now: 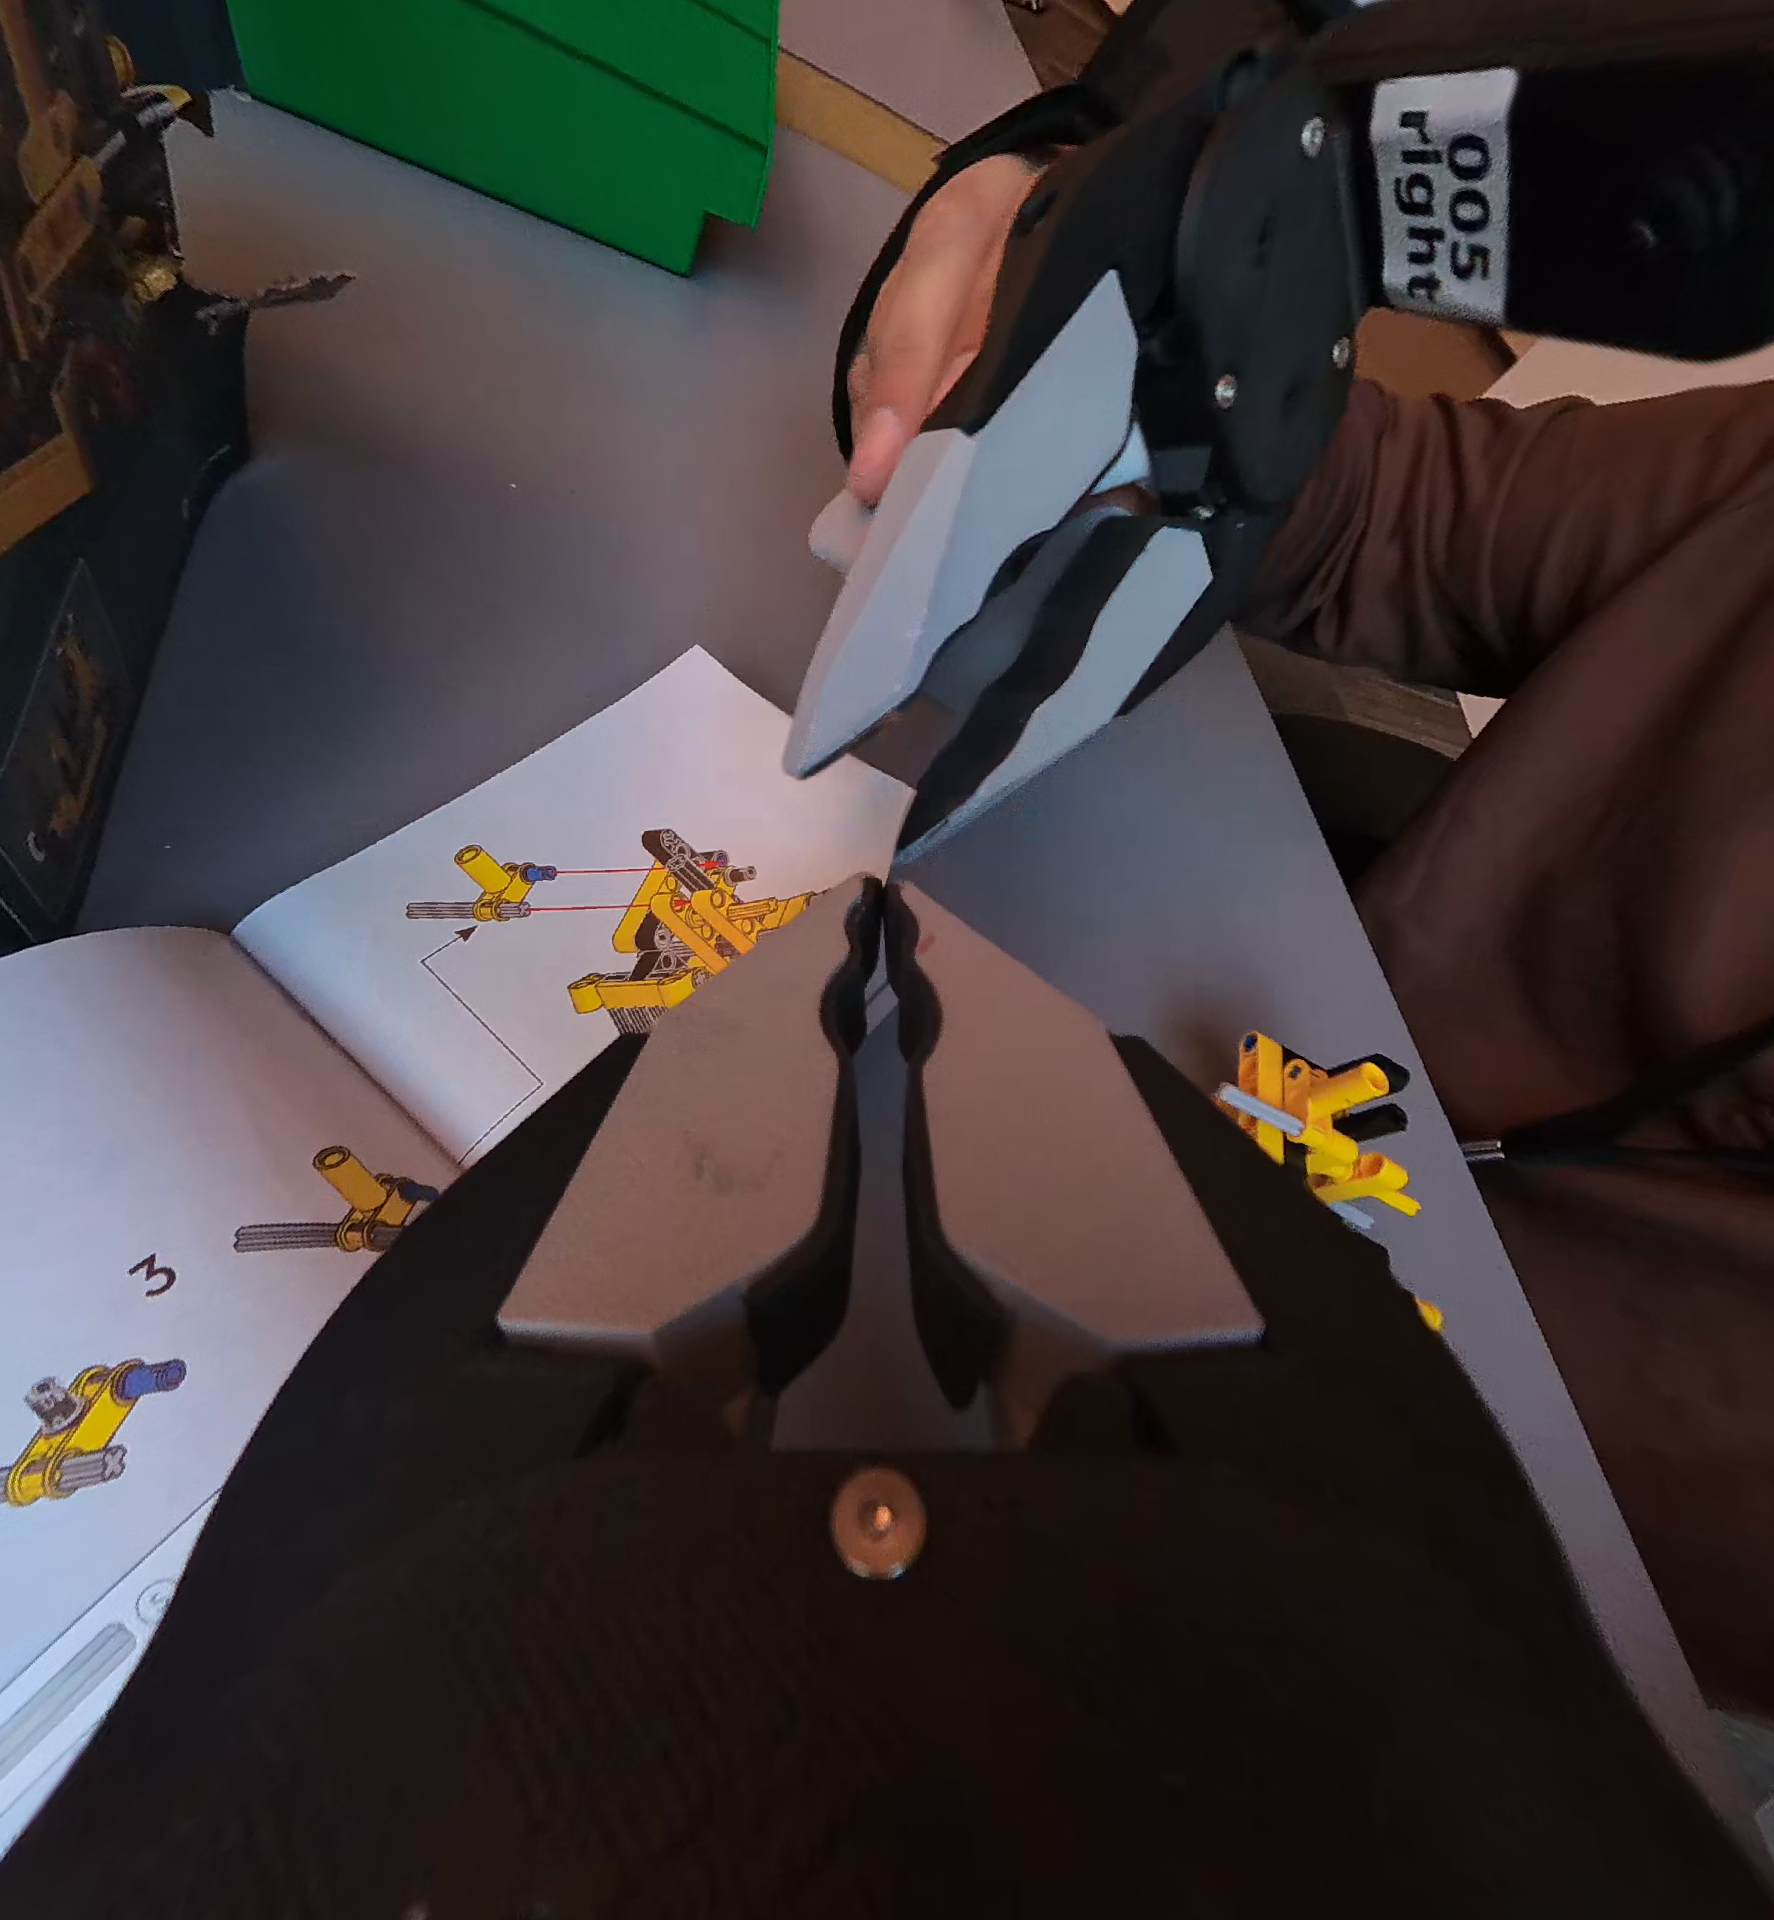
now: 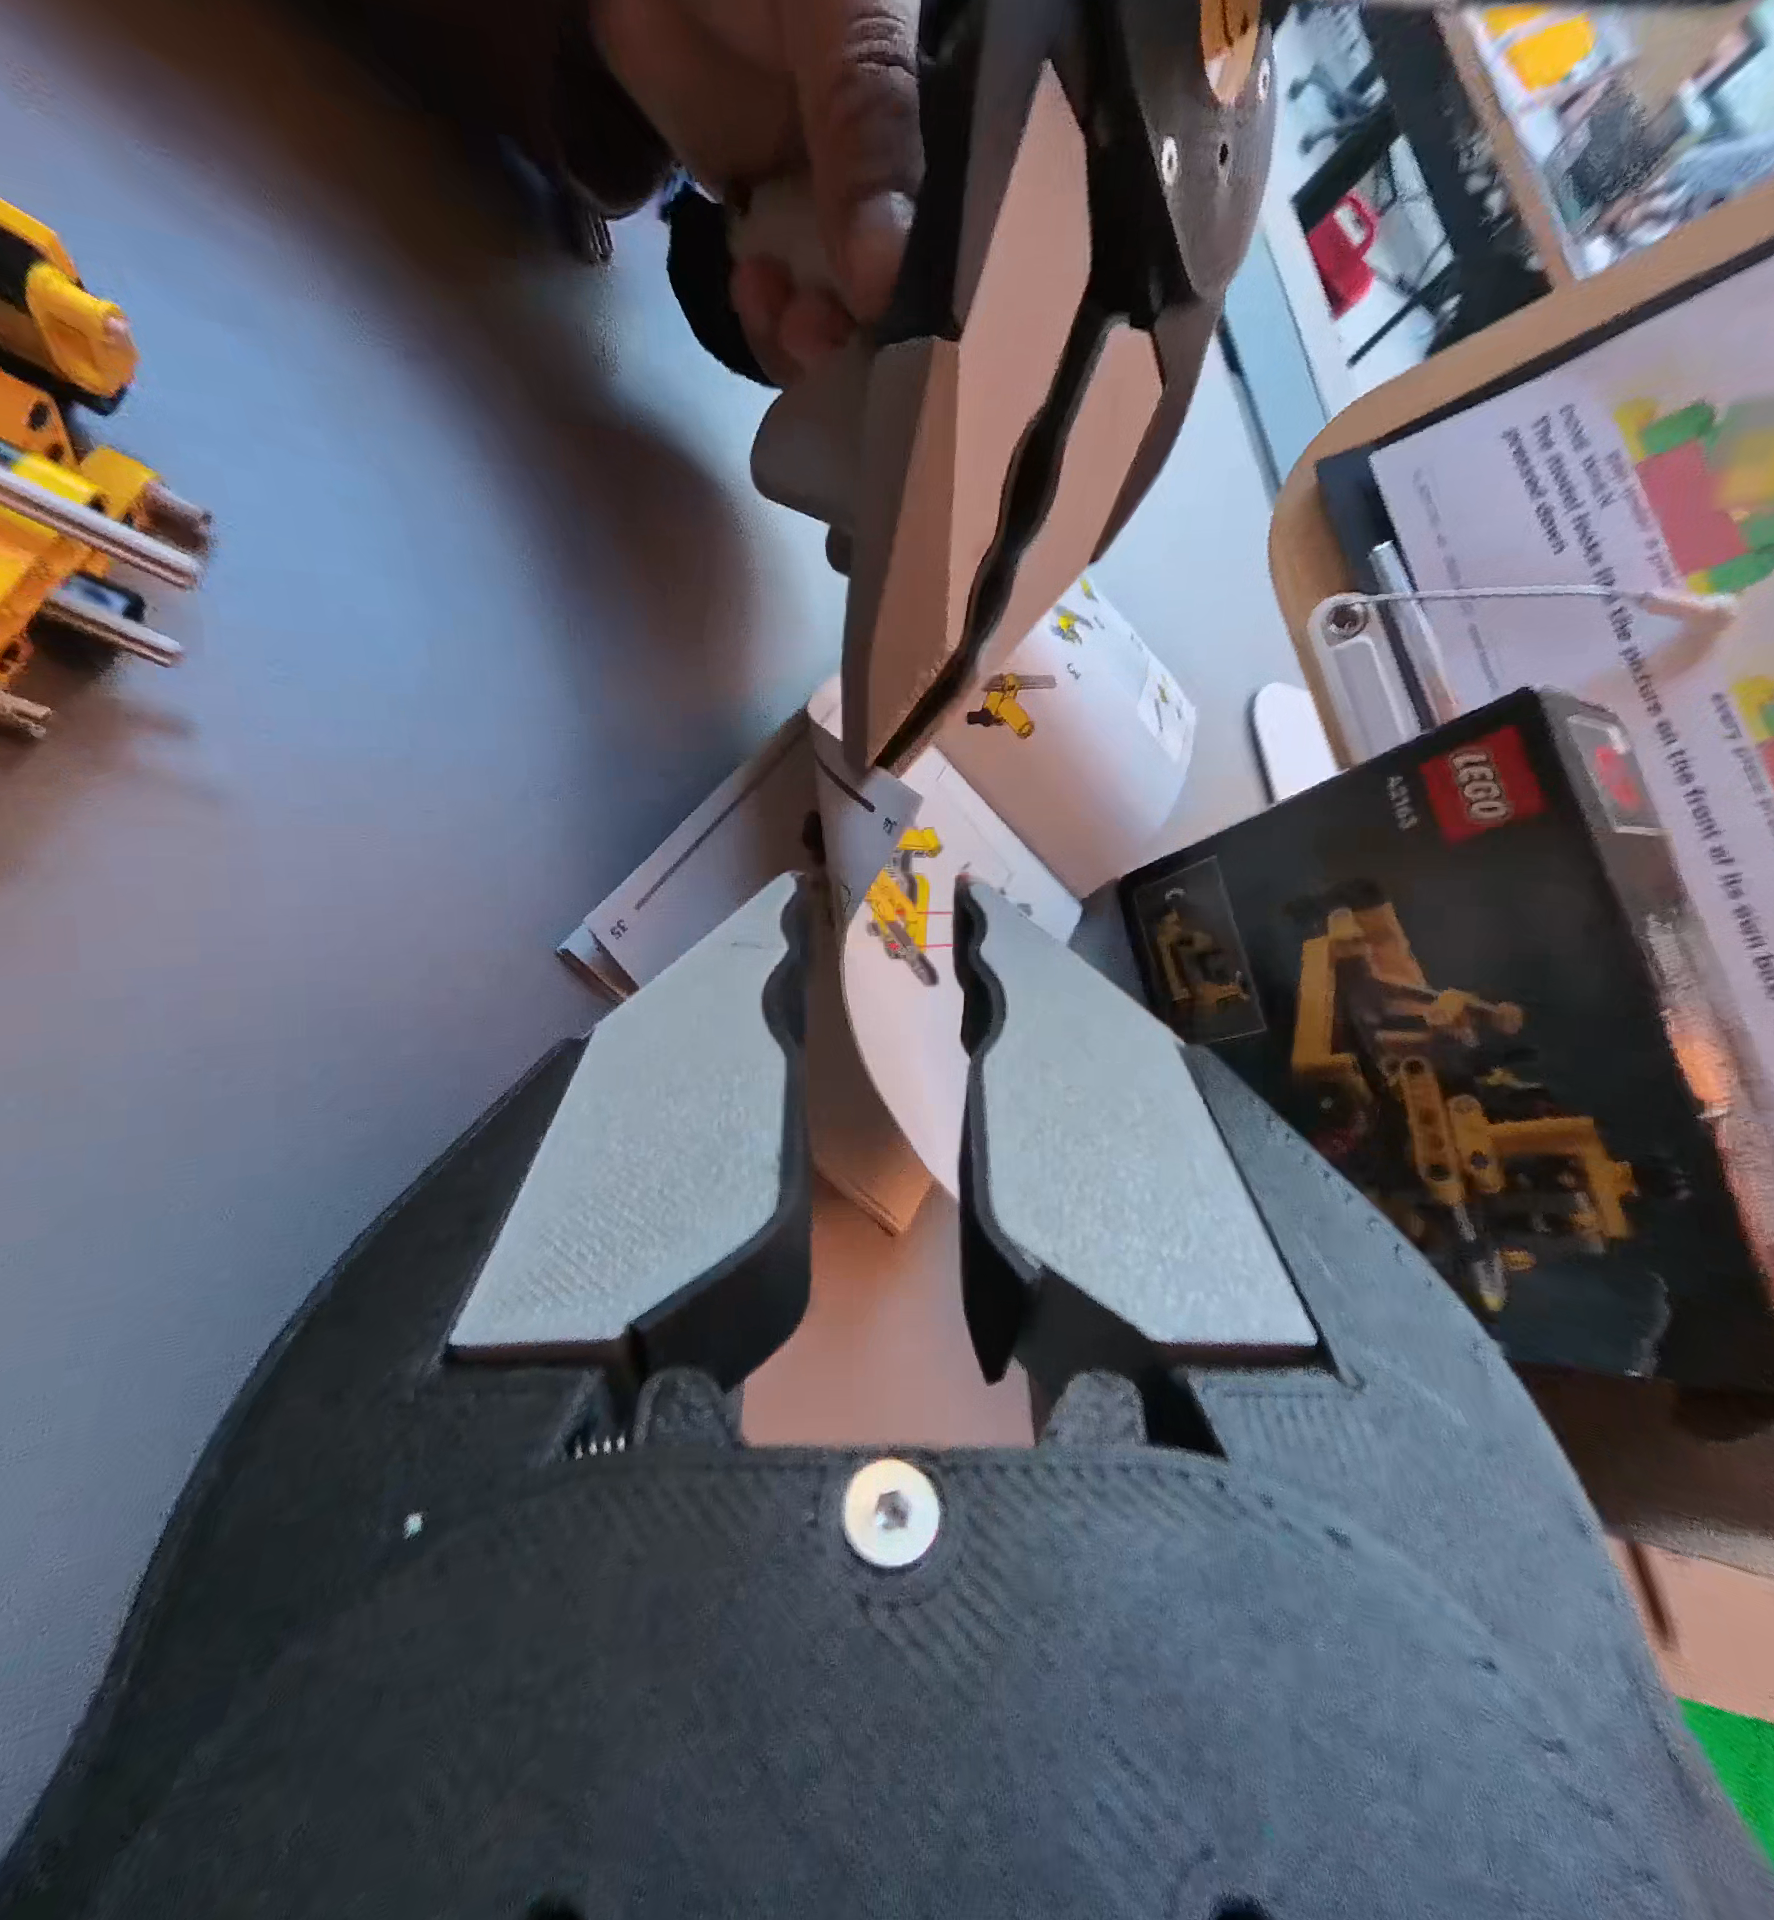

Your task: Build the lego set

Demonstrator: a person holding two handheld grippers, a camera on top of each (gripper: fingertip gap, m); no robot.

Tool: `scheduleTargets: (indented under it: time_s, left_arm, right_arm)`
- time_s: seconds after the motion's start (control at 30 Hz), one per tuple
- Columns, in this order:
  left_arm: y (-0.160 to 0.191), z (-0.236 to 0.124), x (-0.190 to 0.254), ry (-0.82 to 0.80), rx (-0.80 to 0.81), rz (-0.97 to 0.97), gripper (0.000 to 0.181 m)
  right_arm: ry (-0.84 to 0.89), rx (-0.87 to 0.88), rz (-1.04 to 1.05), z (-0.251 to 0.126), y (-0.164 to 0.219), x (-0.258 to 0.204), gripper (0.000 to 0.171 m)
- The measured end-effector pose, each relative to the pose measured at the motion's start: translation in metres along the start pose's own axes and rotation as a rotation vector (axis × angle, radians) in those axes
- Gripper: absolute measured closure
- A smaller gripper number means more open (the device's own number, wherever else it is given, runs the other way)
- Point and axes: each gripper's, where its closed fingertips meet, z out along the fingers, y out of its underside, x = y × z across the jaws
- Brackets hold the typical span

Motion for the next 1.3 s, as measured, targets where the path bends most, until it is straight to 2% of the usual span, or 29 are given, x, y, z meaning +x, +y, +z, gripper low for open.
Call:
scheduleTargets:
  time_s: [0.13, 0.27, 0.5, 1.3]
  left_arm:
    - [0.0, -0.002, 0.0, 0.004, 0.005, 0.013, 0.181]
    - [-0.007, -0.007, 0.003, 0.032, 0.042, -0.011, 0.181]
    - [-0.006, -0.004, -0.002, -0.029, 0.019, 0.033, 0.18]
    - [-0.001, 0.002, 0.002, 0.001, 0.0, 0.022, 0.181]
  right_arm:
    - [-0.103, -0.008, 0.114, 0.003, 0.006, -0.007, 0.159]
    - [-0.097, -0.013, 0.139, 0.006, 0.009, -0.004, 0.171]
    - [-0.115, -0.002, 0.15, 0.005, 0.004, -0.006, 0.171]
    - [-0.133, -0.004, 0.138, 0.005, 0.004, -0.011, 0.171]
